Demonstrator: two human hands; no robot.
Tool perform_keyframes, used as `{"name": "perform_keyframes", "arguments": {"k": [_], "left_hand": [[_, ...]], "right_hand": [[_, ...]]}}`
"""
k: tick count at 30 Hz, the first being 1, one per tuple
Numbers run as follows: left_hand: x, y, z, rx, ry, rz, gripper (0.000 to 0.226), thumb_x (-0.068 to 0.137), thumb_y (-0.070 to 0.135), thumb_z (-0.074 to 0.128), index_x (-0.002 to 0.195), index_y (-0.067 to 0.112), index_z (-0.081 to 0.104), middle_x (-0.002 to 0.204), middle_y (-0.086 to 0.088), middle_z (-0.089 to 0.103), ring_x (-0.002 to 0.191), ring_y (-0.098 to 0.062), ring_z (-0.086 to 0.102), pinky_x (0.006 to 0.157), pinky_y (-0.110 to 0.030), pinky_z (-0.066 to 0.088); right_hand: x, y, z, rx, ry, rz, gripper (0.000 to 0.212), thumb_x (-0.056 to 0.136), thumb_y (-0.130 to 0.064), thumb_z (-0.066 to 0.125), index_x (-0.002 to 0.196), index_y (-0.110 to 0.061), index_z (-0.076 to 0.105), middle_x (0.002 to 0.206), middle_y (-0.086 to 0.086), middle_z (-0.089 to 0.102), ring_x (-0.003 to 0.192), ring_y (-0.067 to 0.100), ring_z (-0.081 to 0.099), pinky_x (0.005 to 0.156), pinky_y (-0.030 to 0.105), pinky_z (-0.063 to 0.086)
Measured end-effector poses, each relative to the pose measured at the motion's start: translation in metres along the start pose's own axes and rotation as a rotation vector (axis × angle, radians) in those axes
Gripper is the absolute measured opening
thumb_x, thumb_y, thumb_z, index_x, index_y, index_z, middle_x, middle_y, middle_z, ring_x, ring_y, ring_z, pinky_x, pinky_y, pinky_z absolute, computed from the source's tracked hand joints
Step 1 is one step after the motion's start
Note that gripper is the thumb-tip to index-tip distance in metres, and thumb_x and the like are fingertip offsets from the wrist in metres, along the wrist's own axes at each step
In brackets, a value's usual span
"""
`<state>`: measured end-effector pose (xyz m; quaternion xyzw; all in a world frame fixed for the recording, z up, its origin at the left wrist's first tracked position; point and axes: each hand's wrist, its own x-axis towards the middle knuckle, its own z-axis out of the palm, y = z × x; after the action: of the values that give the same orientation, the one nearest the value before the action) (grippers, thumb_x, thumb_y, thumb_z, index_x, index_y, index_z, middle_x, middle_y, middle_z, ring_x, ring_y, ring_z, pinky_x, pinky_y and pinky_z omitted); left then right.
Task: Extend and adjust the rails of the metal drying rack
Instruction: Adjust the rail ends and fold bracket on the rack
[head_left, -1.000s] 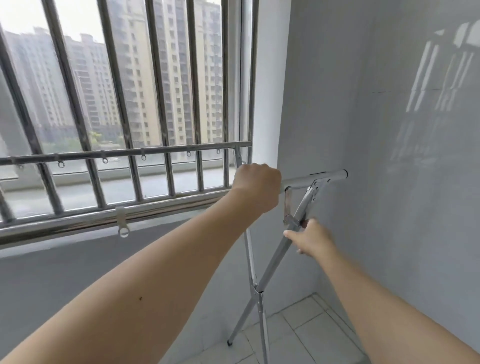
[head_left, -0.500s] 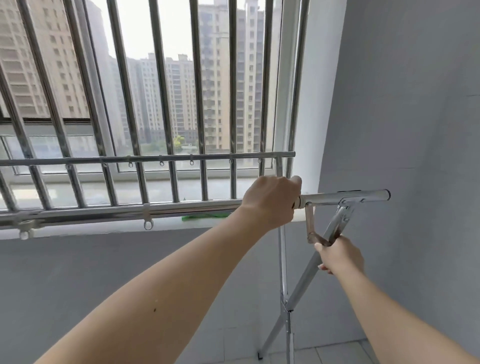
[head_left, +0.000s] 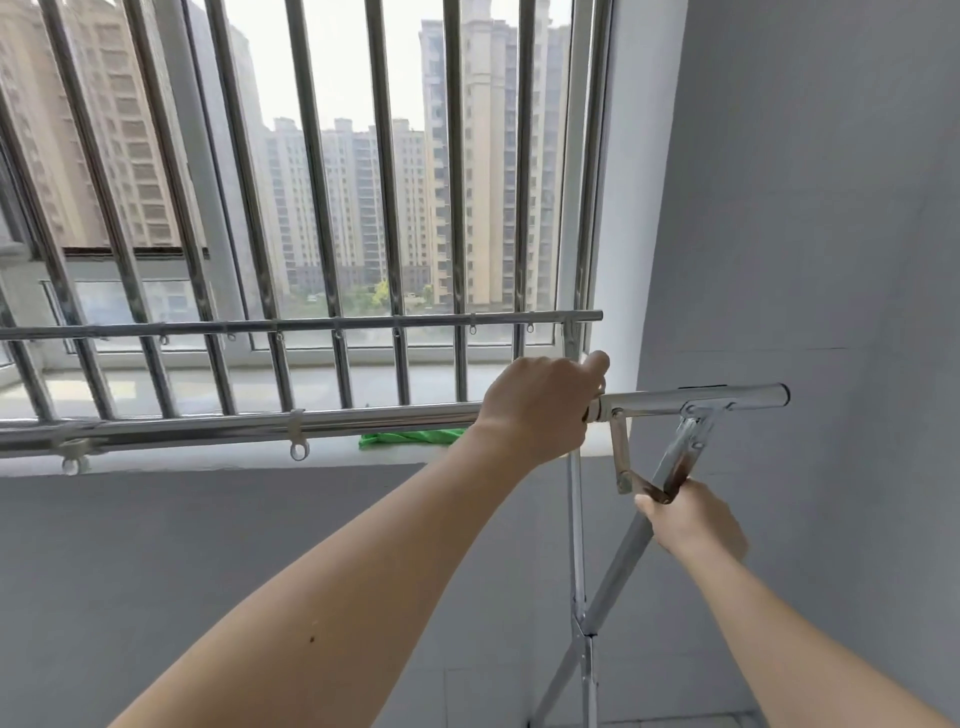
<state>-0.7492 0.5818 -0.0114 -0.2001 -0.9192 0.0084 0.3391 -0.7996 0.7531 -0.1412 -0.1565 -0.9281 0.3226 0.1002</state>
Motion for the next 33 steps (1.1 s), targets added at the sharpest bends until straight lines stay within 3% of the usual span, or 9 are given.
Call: {"name": "perform_keyframes", "arguments": {"k": [3,7,10,13,16,18,22,33], "left_hand": [[-0.003,-0.003,-0.002,0.021,-0.012,-0.004,0.026,0.074,0.006,0.052,0.098,0.014,0.048,0.052,0.003,0.038,0.051,-0.028,0.041,0.05,-0.029,0.028],[-0.013,-0.004,-0.006,0.069,-0.013,0.041,0.031,0.074,0.024,0.057,0.103,0.017,0.049,0.07,-0.003,0.064,0.055,-0.027,0.044,0.053,-0.029,0.033],[-0.026,-0.007,-0.01,0.068,0.01,0.092,0.039,0.076,0.041,0.059,0.106,0.018,0.048,0.081,0.001,0.067,0.059,-0.027,0.054,0.054,-0.028,0.032],[-0.047,-0.024,-0.021,0.041,-0.012,0.093,0.053,0.077,0.058,0.057,0.113,0.02,0.047,0.092,0.001,0.065,0.073,-0.026,0.062,0.058,-0.029,0.034],[-0.079,-0.058,-0.04,0.013,-0.009,0.018,0.063,0.078,0.072,0.044,0.119,0.024,0.046,0.101,0.001,0.064,0.087,-0.025,0.062,0.067,-0.034,0.038],[-0.108,-0.091,-0.059,-0.001,0.022,-0.04,0.061,0.081,0.071,0.037,0.12,0.025,0.048,0.104,-0.001,0.064,0.096,-0.024,0.06,0.073,-0.036,0.04],[-0.167,-0.167,-0.101,0.058,0.003,-0.145,0.059,0.087,0.067,0.032,0.122,0.024,0.05,0.115,-0.005,0.061,0.109,-0.025,0.054,0.087,-0.04,0.04],[-0.351,-0.343,-0.195,0.172,-0.054,-0.459,0.058,0.089,0.062,0.028,0.126,0.022,0.047,0.126,-0.007,0.053,0.12,-0.026,0.044,0.101,-0.047,0.032]], "right_hand": [[-0.003,-0.002,0.003,-0.004,-0.001,0.0,0.034,0.085,-0.041,0.06,0.104,-0.013,0.065,0.102,0.012,0.069,0.098,0.034,0.063,0.071,0.032,0.044],[-0.011,0.0,0.004,-0.029,-0.082,0.022,0.041,0.087,-0.047,0.052,0.104,-0.011,0.064,0.096,0.012,0.07,0.09,0.033,0.066,0.073,0.033,0.047],[-0.022,0.002,-0.001,-0.193,-0.218,0.08,0.05,0.089,-0.056,0.039,0.109,-0.015,0.059,0.105,0.01,0.066,0.093,0.032,0.067,0.083,0.035,0.049],[-0.043,-0.009,0.0,-0.317,-0.304,0.093,0.049,0.09,-0.06,0.032,0.098,-0.017,0.054,0.097,0.012,0.066,0.083,0.03,0.069,0.074,0.034,0.052],[-0.072,-0.043,0.015,-0.397,-0.33,-0.056,0.05,0.093,-0.056,0.031,0.091,-0.011,0.054,0.093,0.012,0.061,0.088,0.031,0.064,0.085,0.04,0.053],[-0.104,-0.083,0.03,-0.438,-0.311,-0.197,0.051,0.094,-0.054,0.033,0.082,-0.01,0.056,0.092,0.011,0.064,0.093,0.029,0.064,0.081,0.036,0.052],[-0.175,-0.171,0.062,-0.398,-0.266,-0.496,0.044,0.097,-0.047,0.037,0.108,-0.014,0.064,0.119,0.012,0.064,0.114,0.032,0.056,0.093,0.036,0.046],[-0.351,-0.332,0.164,-0.227,-0.236,-0.858,0.041,0.096,-0.039,0.043,0.131,-0.021,0.051,0.129,0.007,0.058,0.118,0.028,0.054,0.089,0.038,0.047]]}}
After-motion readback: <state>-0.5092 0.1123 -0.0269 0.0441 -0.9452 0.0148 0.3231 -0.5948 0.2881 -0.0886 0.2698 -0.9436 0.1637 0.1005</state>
